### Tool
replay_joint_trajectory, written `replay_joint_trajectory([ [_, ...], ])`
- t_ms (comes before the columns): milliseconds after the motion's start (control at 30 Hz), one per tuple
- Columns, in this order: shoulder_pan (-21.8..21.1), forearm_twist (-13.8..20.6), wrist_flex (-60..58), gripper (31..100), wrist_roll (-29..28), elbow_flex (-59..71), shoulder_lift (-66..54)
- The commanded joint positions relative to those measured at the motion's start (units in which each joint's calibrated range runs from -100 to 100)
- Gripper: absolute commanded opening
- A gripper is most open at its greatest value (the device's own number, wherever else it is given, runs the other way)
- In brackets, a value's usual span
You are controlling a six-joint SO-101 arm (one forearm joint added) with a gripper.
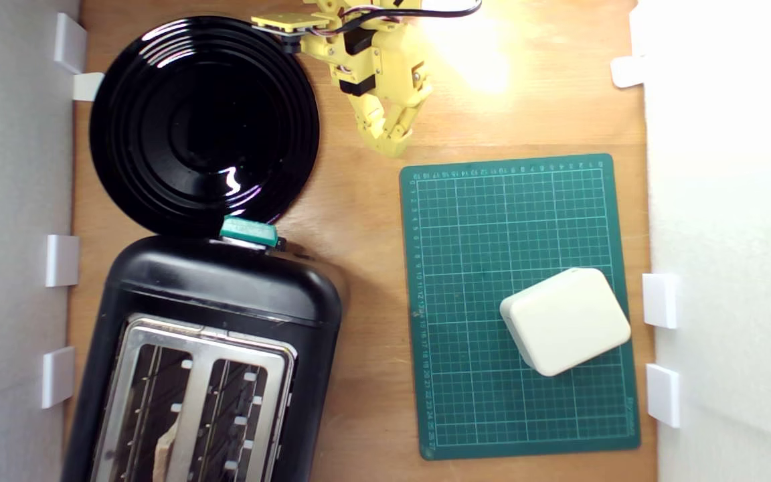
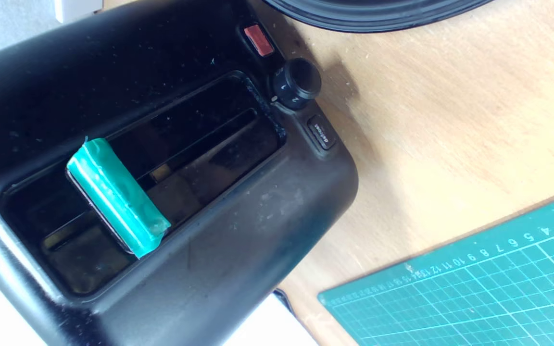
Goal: Start toaster
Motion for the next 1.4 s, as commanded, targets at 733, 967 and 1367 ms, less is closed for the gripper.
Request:
replay_joint_trajectory([
  [733,0.2,0.6,0.7,31.4,0.4,0.3,-0.4],
  [967,5.1,-0.5,0.9,31.3,7.4,-3.4,1.2],
  [1367,7.8,11.5,0.9,31.4,11.5,-31.6,25.5],
])
